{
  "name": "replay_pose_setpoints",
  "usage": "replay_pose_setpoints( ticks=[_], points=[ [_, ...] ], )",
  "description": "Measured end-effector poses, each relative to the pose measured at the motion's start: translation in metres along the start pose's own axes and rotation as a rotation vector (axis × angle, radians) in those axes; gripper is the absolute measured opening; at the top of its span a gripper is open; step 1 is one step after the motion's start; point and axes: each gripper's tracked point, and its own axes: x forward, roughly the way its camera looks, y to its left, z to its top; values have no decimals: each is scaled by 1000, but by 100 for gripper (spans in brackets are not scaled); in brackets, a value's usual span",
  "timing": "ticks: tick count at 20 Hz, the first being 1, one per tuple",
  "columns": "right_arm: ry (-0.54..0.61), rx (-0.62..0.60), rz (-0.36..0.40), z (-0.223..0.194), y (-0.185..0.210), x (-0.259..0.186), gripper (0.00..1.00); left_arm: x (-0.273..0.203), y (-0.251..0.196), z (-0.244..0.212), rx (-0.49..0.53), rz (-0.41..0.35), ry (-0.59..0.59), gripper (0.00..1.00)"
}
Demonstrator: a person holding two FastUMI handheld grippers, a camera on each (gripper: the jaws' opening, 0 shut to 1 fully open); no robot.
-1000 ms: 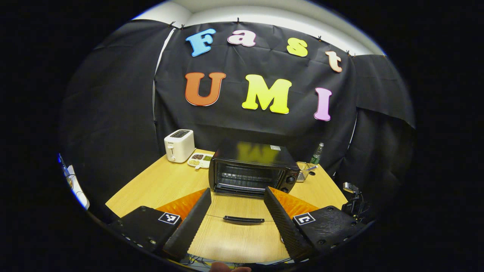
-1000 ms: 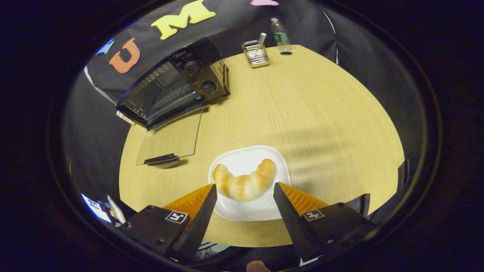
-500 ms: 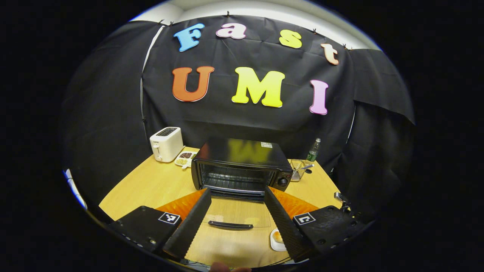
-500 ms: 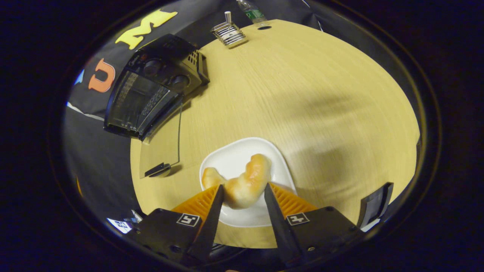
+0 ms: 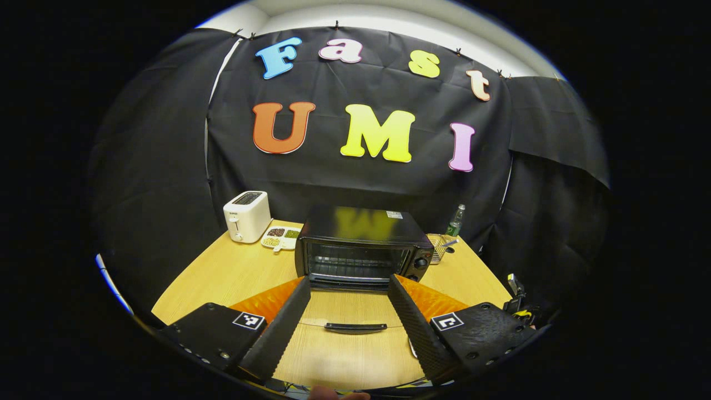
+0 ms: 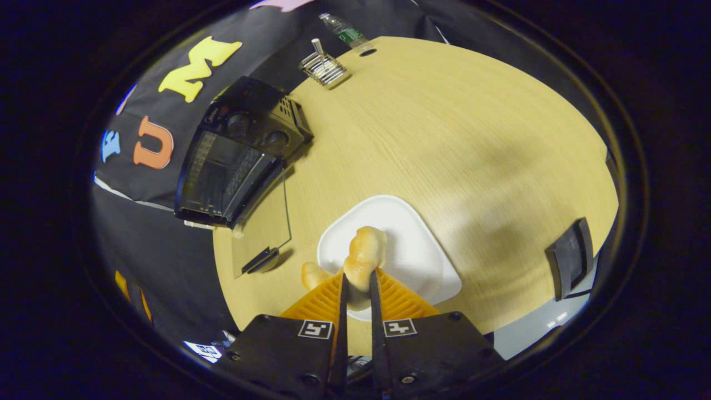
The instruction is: Open the electric oven with the left hand, put the food in, and close the electric oven.
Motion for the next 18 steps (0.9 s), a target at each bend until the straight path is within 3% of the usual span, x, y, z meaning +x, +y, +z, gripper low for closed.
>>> replay_pose_setpoints(
  ticks=[3,6,10,14,18],
  points=[
    [-60,80,62,-4,19,-17,19,-12,11,-4,-6,-27,0,93],
    [-110,154,193,-6,58,-31,20,-21,20,-8,-3,-53,10,93],
    [-168,206,292,-2,109,-31,18,-35,39,-9,13,-57,13,93],
    [-209,249,364,9,158,-4,17,-50,66,-15,46,-30,32,93],
    [-256,303,386,37,198,44,20,-67,103,-17,68,42,53,93]
  ],
)
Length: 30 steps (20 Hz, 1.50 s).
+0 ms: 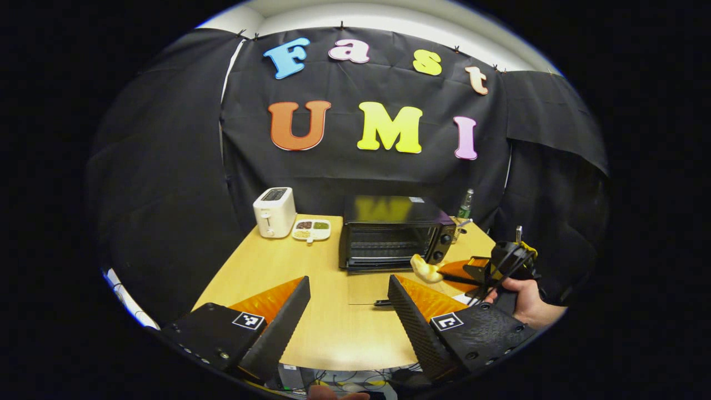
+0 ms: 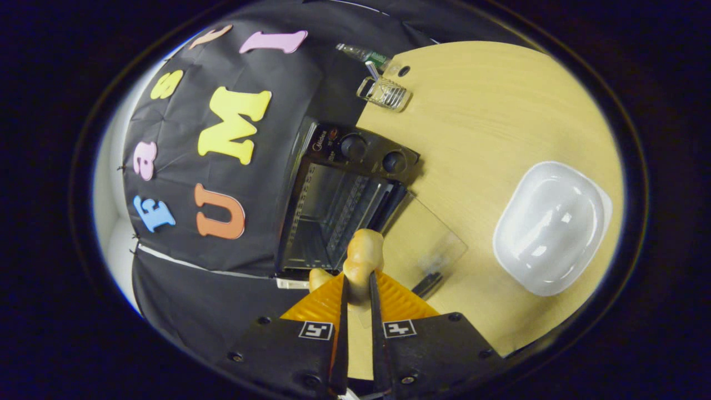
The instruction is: Open the electric oven with the left hand, put the food in, and close the electric oven.
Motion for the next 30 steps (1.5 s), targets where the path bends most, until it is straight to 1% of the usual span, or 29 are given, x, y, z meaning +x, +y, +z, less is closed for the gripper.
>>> replay_pose_setpoints(
  ticks=[2,3,4,6,7,8,13,14,16,21,23,25,27,28,30],
  points=[
    [-31,57,13,3,8,32,17,-6,13,-6,-8,34,18,93],
    [-49,85,21,6,13,47,18,-8,19,-12,-14,48,33,93],
    [-69,107,33,9,21,62,22,-9,23,-14,-19,58,48,93],
    [-96,147,53,12,31,87,19,-12,28,-20,-18,73,70,93],
    [-109,159,53,14,33,98,22,-15,31,-23,-17,81,77,93],
    [-129,167,48,18,33,110,17,-17,35,-25,-19,89,84,93],
    [-229,224,62,53,28,151,17,-20,50,-36,-39,123,128,93],
    [-242,225,60,55,28,156,17,-21,51,-38,-43,124,137,93],
    [-245,187,43,54,26,167,17,-23,52,-44,-49,121,150,93],
    [-225,112,9,44,28,175,24,-22,46,-43,-50,97,155,93],
    [-219,82,-2,40,31,169,36,-23,42,-42,-59,83,152,93],
    [-220,47,-21,40,33,160,51,-23,38,-39,-68,72,141,93],
    [-212,-8,-62,37,31,145,66,-22,33,-37,-82,61,126,93],
    [-201,-36,-71,34,33,137,69,-21,30,-36,-90,54,120,93],
    [-160,-129,-129,29,32,118,74,-20,23,-35,-109,36,105,93]
  ],
)
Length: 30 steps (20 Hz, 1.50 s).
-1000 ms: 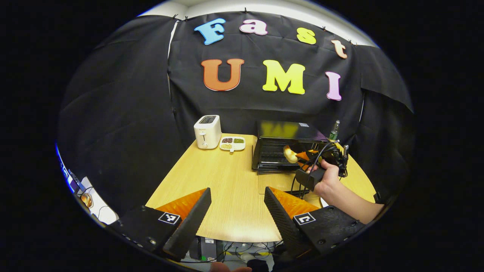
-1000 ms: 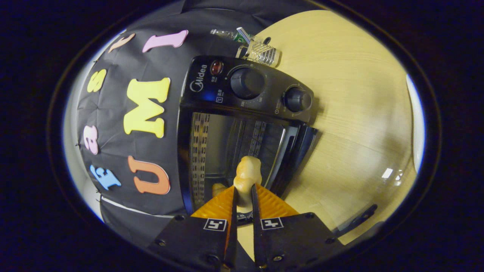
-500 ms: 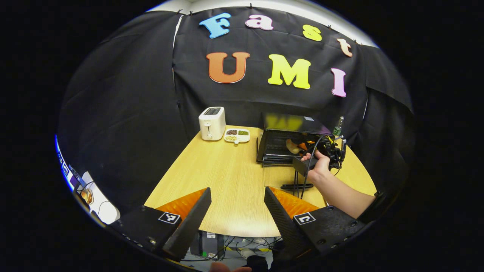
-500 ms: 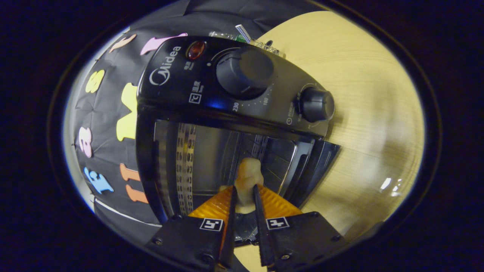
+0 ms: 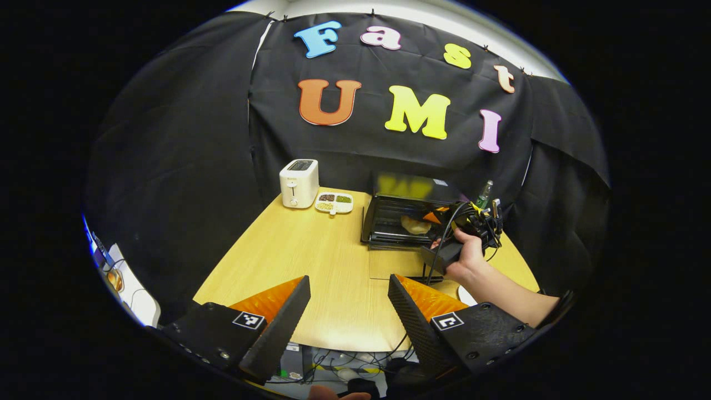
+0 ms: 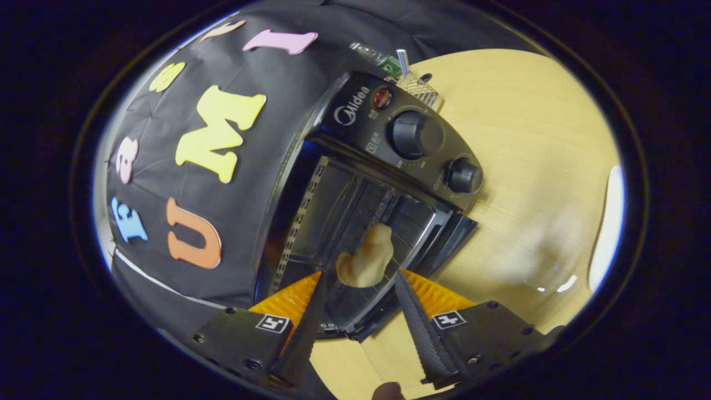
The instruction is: Open the electric oven with the left hand, put the food in, and close the electric oven.
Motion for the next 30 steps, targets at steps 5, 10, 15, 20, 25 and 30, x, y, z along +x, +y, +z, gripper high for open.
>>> replay_pose_setpoints(
  ticks=[5,10,15,20,25,30],
  points=[
    [37,-348,-59,5,-1,-70,90,4,-22,-2,-35,-51,-48,93],
    [42,-674,-41,1,4,-141,87,12,-37,-11,-55,-78,-72,93],
    [-28,-933,-42,4,-2,-201,90,19,-50,-20,-42,-79,-78,93],
    [-52,-950,-40,7,-16,-251,92,32,-70,-42,-29,-97,-25,93],
    [-80,-964,-65,13,-49,-281,92,57,-86,-66,14,-110,20,93],
    [-92,-1000,-140,33,-84,-302,92,99,-111,-96,27,-149,82,93]
  ],
)
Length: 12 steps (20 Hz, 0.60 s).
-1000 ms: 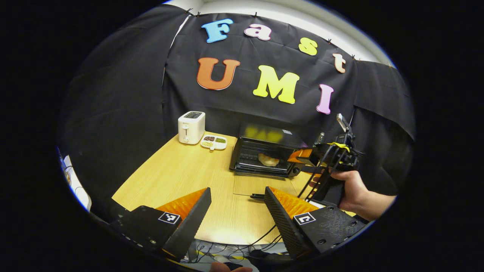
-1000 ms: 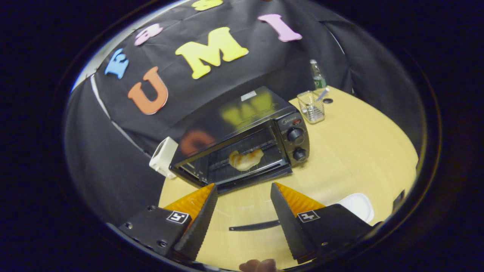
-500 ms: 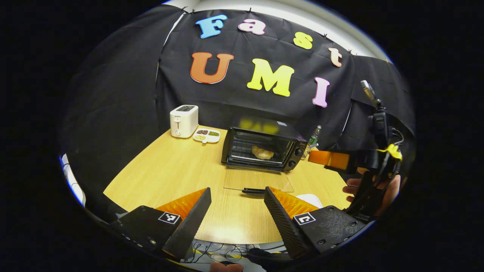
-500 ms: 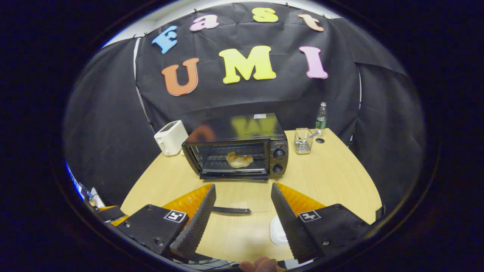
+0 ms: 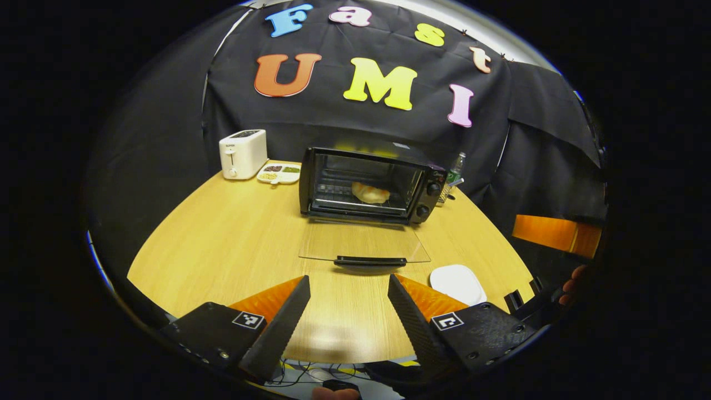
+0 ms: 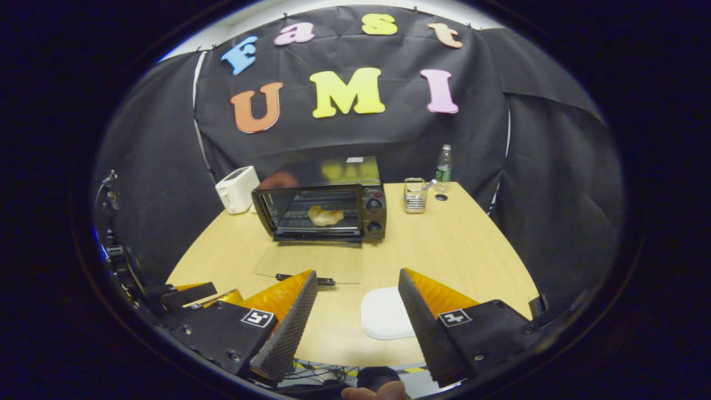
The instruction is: Open the electric oven with the left hand, put the food in, and close the electric oven.
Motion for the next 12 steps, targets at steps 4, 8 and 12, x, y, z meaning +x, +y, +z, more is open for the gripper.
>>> replay_pose_setpoints(
  ticks=[4,8,12],
  points=[
    [-17,-28,-59,3,-20,-8,92,45,-14,-25,-13,-11,54,93],
    [-3,-21,-98,-4,-42,-11,93,83,-23,-54,-8,-3,136,94],
    [32,34,-155,-11,-69,-7,93,113,-25,-64,6,18,177,94]
  ],
)
